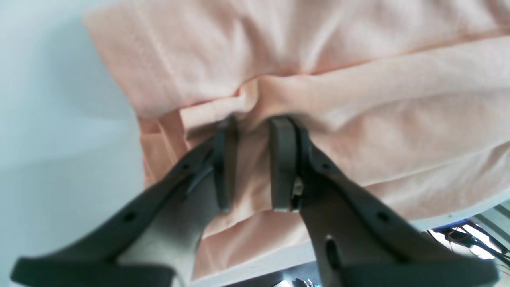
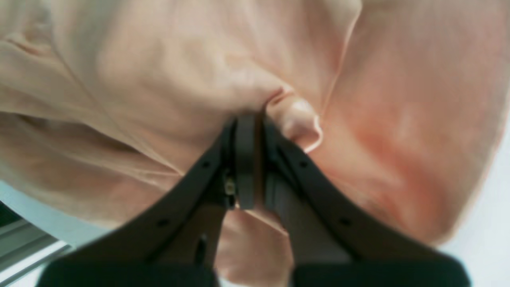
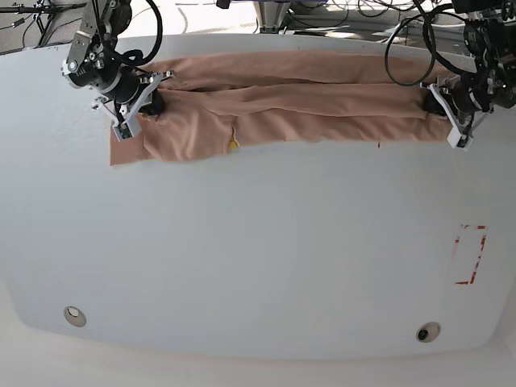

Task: Fold the T-shirt properly
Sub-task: 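Lay the folded hem down and open both grippers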

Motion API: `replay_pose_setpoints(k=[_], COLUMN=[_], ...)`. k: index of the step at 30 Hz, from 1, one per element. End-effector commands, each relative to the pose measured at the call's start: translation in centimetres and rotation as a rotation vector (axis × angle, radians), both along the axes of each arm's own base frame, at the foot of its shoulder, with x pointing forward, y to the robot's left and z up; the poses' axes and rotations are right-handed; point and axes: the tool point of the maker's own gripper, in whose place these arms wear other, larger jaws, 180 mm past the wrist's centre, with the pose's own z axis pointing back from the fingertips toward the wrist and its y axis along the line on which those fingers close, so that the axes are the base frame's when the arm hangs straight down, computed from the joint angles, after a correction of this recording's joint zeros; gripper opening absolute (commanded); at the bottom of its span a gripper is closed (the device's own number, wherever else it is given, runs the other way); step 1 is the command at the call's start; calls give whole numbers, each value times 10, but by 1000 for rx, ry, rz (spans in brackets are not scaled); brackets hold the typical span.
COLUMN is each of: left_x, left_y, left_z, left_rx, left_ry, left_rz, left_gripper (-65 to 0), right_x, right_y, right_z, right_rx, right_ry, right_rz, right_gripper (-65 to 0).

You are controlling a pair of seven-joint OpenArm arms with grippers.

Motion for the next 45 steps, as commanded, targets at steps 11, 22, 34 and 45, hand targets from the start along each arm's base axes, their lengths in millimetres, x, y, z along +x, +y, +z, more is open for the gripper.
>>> replay_pose_setpoints(k=[11,22,34,45], left_x=[37,51,61,71], left_y=[-10,-9,-11,3], left_z=[-5,2,26,90], left_rx=[22,21,10,-191], left_ry=[12,-17,-101,-308], left_rz=[-63,-54,-60,65], left_gripper=[-450,-442,-372,-287], right_x=[26,46,59,59], right_y=[-47,-76,-85,-84], right_z=[-5,-1,-1,-1], right_rx=[-47,-50,-102,-102], right_ry=[-44,-82,-82,-82], right_rz=[-30,-132,-141,-134], right_gripper=[-623,-623,-623,-623])
